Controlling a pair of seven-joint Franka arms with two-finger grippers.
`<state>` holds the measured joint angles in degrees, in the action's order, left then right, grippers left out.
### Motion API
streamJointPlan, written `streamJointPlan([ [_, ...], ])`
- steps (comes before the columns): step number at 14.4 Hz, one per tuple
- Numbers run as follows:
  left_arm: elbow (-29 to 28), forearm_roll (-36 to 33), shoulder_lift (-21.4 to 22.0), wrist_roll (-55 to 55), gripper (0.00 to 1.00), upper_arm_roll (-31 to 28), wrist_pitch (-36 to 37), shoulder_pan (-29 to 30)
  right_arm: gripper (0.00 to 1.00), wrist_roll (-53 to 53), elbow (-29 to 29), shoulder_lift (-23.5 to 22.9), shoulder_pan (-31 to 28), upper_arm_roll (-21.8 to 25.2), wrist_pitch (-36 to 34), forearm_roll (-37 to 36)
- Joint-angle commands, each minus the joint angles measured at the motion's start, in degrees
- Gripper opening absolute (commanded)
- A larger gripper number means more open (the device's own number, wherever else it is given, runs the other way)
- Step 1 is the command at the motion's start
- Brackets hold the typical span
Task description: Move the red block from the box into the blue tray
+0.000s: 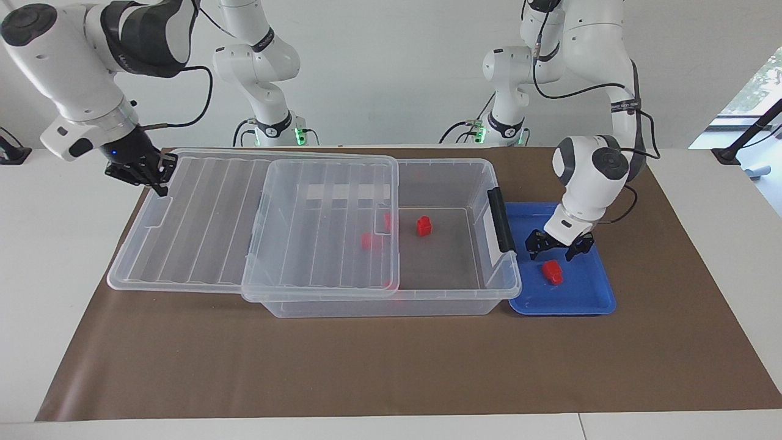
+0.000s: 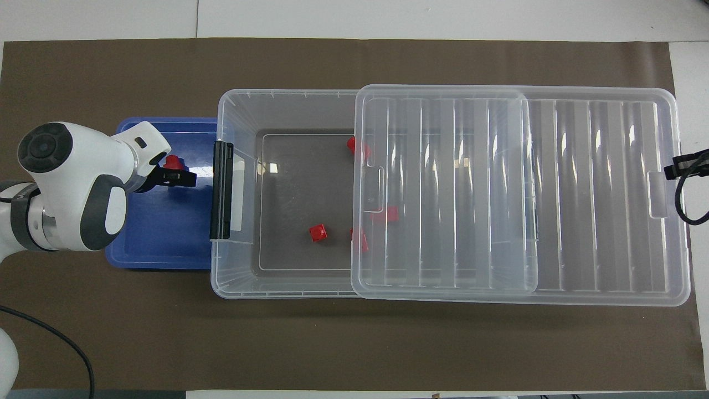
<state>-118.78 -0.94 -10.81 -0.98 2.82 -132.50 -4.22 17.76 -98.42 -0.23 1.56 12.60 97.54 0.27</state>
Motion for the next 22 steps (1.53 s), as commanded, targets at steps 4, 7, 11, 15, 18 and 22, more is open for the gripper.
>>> streamJointPlan([
  [4,14.88,-0.21,3.77,0.1,1.0,0.7,21.46,-0.79,0.0,9.39,-5.19,-1.97,-5.96,0.41,9.15,-1.32],
  [7,17.01,-0.21,7.8,-0.08,1.0,0.96,25.71,-0.79,0.0,11.76,-7.91,-2.06,-6.57,1.54,12.75,-1.32],
  [11,23.31,1.28,8.97,-0.34,1.0,0.7,32.37,-0.09,0.0,13.52,-8.19,-2.41,-6.75,2.08,13.64,-1.32],
  [15,26.32,1.55,9.05,-0.78,1.0,-0.09,36.96,0.27,0.0,13.87,-9.24,-2.24,-6.66,2.25,14.08,-1.32],
  [18,26.07,1.81,9.92,-0.7,1.0,-0.01,39.07,0.7,0.0,16.42,-9.42,-2.23,-6.75,3.13,14.17,-1.32],
  [22,23.87,1.99,11.6,-0.78,1.0,0.08,38.9,0.7,0.0,16.08,-10.56,-2.59,-6.49,3.57,15.66,-1.23],
])
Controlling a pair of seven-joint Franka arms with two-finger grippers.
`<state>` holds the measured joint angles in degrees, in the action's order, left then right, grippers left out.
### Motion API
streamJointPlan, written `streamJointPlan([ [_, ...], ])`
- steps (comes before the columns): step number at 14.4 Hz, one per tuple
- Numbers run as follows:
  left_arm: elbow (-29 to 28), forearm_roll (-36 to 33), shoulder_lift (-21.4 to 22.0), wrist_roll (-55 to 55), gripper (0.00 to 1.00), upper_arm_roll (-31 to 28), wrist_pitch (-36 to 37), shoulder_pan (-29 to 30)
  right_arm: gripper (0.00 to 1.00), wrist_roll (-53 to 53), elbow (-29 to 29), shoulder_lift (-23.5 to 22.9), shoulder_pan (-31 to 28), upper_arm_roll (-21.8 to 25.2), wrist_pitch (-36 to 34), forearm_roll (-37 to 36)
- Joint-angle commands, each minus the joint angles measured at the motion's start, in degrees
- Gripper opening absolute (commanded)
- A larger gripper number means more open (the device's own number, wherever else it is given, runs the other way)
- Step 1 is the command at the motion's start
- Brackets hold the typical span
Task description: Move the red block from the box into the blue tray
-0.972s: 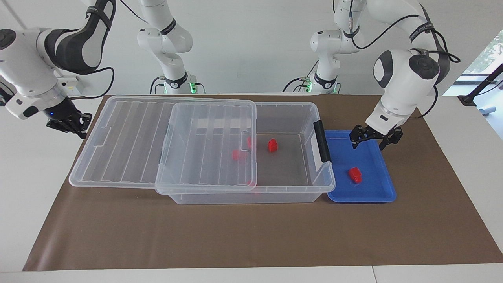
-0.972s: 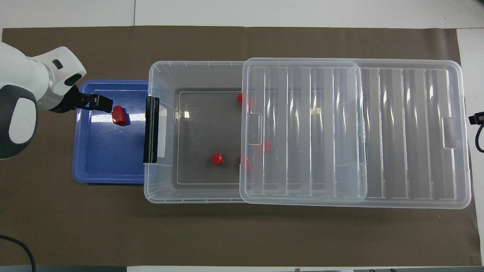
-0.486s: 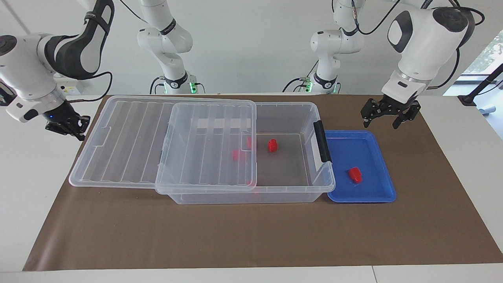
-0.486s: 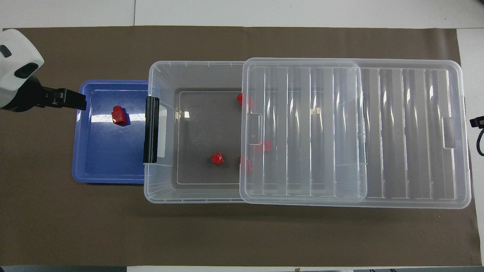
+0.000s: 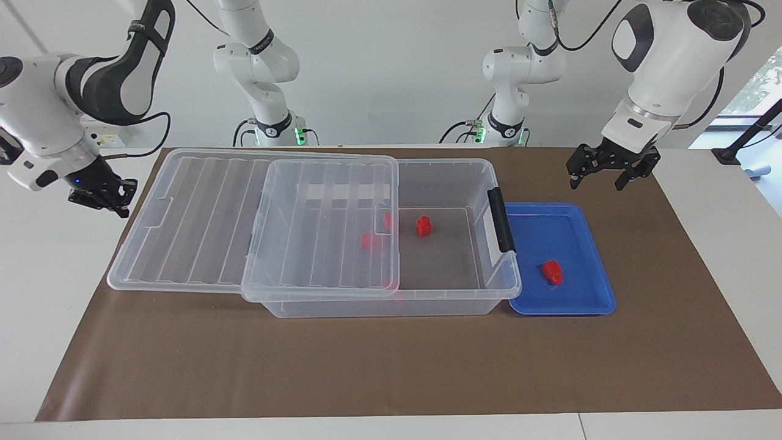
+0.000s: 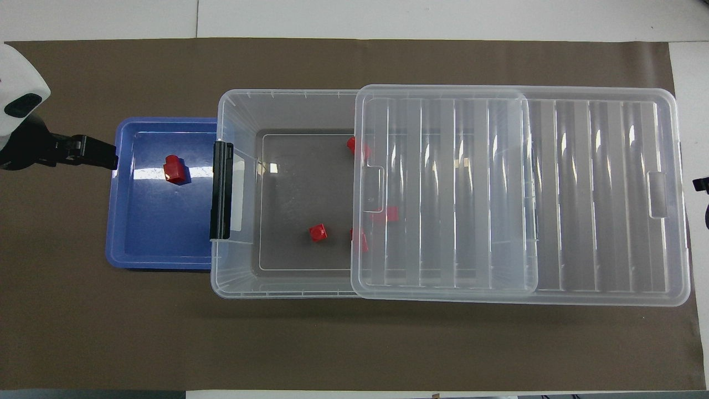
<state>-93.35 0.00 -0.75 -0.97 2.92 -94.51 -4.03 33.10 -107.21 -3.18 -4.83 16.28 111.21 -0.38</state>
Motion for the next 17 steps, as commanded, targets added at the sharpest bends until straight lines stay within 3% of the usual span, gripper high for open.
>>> streamJointPlan([
  [1,-1.84,1.06,1.63,-0.78,1.0,-0.02,0.82,0.51,0.0,0.04,-1.86,0.37,0.43,-0.11,1.82,-0.5],
  [17,-2.19,1.06,3.21,-0.61,1.0,0.15,1.0,0.34,0.0,-23.42,-3.01,0.81,11.85,-0.73,-0.02,-0.15],
])
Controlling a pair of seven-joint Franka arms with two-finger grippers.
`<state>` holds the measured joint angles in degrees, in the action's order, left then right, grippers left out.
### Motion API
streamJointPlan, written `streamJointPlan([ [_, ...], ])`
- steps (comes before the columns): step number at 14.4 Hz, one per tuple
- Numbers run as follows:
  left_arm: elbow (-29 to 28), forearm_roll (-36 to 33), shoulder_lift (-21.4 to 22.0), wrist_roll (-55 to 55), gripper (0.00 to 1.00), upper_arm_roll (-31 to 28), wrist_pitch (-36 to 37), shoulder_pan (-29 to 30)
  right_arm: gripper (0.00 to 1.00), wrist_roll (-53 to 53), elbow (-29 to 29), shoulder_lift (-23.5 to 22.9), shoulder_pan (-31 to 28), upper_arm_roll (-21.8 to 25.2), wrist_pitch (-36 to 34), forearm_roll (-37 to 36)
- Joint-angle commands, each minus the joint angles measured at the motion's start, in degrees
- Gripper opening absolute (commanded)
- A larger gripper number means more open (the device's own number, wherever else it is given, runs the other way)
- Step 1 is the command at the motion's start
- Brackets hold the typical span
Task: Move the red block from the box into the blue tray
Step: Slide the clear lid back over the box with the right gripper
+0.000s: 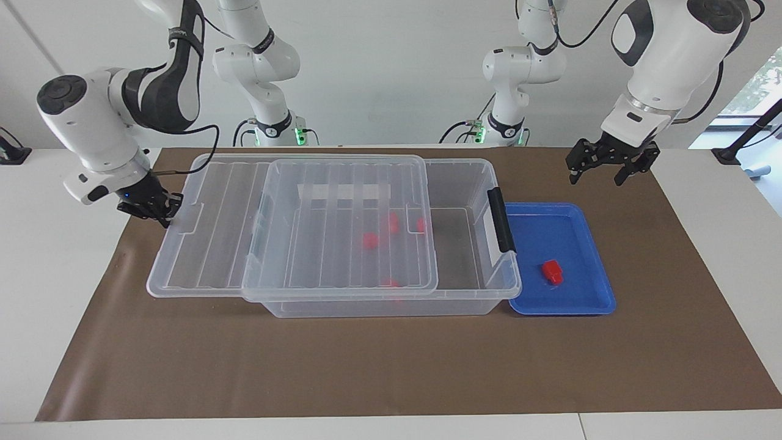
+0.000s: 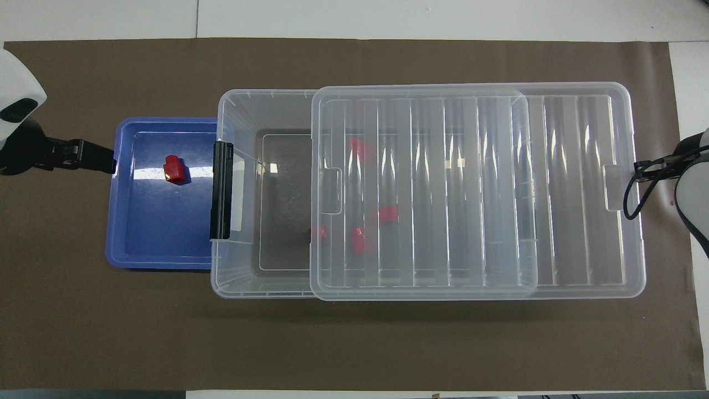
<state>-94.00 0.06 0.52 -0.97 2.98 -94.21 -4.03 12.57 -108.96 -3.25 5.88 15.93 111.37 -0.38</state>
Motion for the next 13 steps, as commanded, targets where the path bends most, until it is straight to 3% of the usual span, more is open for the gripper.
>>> streamJointPlan([
  [1,-1.72,0.99,2.03,-0.52,1.0,0.1,0.69,0.34,0.0,-4.03,-1.25,0.88,1.15,-0.72,-0.19,-0.15],
  [8,-1.81,0.99,2.12,-0.34,1.0,0.28,1.31,-0.1,0.0,-15.89,-1.25,1.05,1.15,-8.36,-0.8,-0.15],
  [13,-1.72,0.91,2.12,-0.26,1.0,0.1,0.96,0.6,0.0,-20.39,-1.25,1.23,1.15,-11.0,-1.41,-0.15],
])
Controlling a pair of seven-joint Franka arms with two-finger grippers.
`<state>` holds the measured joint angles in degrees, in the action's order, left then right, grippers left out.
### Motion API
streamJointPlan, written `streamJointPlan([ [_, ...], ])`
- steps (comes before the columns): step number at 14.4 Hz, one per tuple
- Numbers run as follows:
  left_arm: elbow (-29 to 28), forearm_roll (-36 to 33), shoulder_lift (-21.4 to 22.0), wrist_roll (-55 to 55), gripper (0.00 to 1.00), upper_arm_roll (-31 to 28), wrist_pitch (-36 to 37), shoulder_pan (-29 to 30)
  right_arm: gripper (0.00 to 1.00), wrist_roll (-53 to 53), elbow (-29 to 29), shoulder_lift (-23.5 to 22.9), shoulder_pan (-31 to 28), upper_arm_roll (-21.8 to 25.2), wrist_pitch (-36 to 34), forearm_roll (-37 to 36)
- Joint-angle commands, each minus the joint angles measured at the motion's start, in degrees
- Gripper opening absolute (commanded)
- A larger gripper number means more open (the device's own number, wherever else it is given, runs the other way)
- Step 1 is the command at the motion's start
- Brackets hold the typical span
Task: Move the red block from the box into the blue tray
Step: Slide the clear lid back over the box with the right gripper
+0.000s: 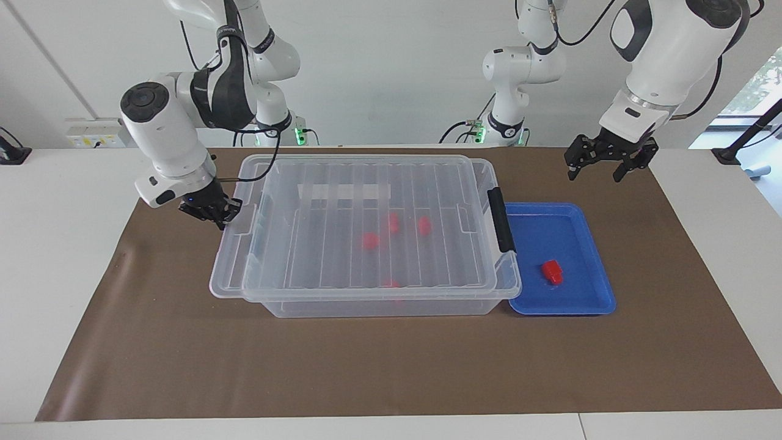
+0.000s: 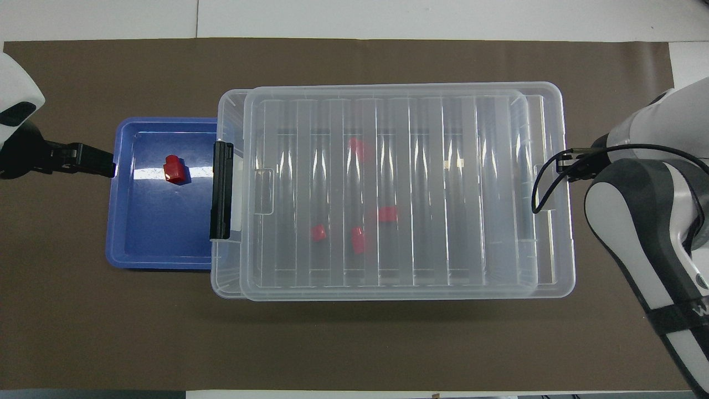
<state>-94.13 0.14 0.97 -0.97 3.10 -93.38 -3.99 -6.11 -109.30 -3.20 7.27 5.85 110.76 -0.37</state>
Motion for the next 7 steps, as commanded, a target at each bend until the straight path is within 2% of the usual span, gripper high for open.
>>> streamJointPlan([
  [1,-1.58,0.83,1.66,-0.26,1.0,-0.03,0.13,0.56,0.0,-2.58,-0.92,1.18,-0.24,-1.27,-0.81,-0.15],
  [7,-1.58,0.83,1.66,-0.26,1.0,-0.03,0.13,0.56,0.0,-4.78,-0.83,1.18,-0.24,-2.86,-0.81,-0.15],
])
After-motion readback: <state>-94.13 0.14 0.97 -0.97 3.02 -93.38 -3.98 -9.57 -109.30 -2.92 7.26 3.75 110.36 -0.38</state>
